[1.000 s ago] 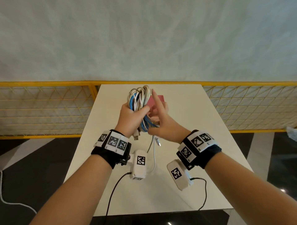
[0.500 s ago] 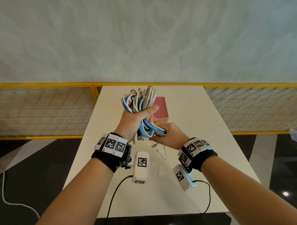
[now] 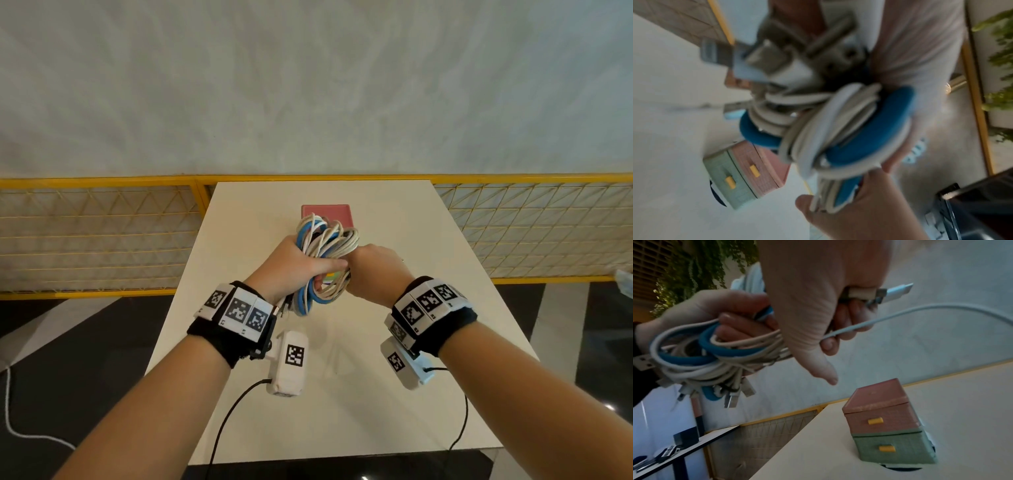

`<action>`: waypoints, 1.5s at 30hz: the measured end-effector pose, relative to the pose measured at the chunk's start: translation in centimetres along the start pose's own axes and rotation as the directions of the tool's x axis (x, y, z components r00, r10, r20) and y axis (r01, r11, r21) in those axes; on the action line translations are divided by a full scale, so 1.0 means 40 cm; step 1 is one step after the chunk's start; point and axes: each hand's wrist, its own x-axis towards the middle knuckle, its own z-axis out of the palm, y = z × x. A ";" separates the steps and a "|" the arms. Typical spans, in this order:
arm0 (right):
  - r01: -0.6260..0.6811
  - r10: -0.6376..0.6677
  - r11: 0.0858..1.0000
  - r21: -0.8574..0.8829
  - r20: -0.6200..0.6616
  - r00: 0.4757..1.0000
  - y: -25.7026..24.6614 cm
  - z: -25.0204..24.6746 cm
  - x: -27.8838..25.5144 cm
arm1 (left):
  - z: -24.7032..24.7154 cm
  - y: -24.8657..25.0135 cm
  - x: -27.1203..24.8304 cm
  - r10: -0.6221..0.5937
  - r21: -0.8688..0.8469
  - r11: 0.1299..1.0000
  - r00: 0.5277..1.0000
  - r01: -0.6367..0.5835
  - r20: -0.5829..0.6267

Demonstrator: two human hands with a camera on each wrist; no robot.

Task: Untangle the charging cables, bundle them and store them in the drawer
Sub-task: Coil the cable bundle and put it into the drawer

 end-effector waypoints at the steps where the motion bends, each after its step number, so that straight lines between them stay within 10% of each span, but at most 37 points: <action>1: -0.007 0.007 1.000 -0.014 0.007 1.000 -0.004 -0.003 0.001 | 0.005 0.000 -0.002 -0.006 0.016 1.000 1.000 0.006 -0.025; 20: 0.240 -0.175 0.867 0.437 -0.183 0.967 -0.010 -0.051 -0.007 | 0.015 0.038 0.000 -0.061 0.122 0.991 0.993 0.049 0.101; 30: -0.170 0.218 0.832 0.529 -0.028 0.976 0.085 -0.023 -0.045 | 0.026 -0.017 -0.035 -0.099 -0.110 0.990 0.992 0.090 -0.082; 33: -0.192 0.234 0.714 0.673 0.029 0.972 0.087 -0.005 -0.053 | 0.016 -0.025 -0.033 -0.069 -0.159 0.986 0.984 0.042 -0.167; 40: -0.251 0.205 0.080 0.965 0.230 0.951 -0.002 -0.009 -0.042 | 0.042 -0.029 -0.025 0.003 -0.116 0.993 0.970 -0.032 -0.242; 45: -0.259 0.235 0.123 0.958 0.226 0.945 -0.042 -0.029 -0.022 | 0.075 -0.049 -0.021 0.076 -0.065 0.993 0.963 -0.096 -0.260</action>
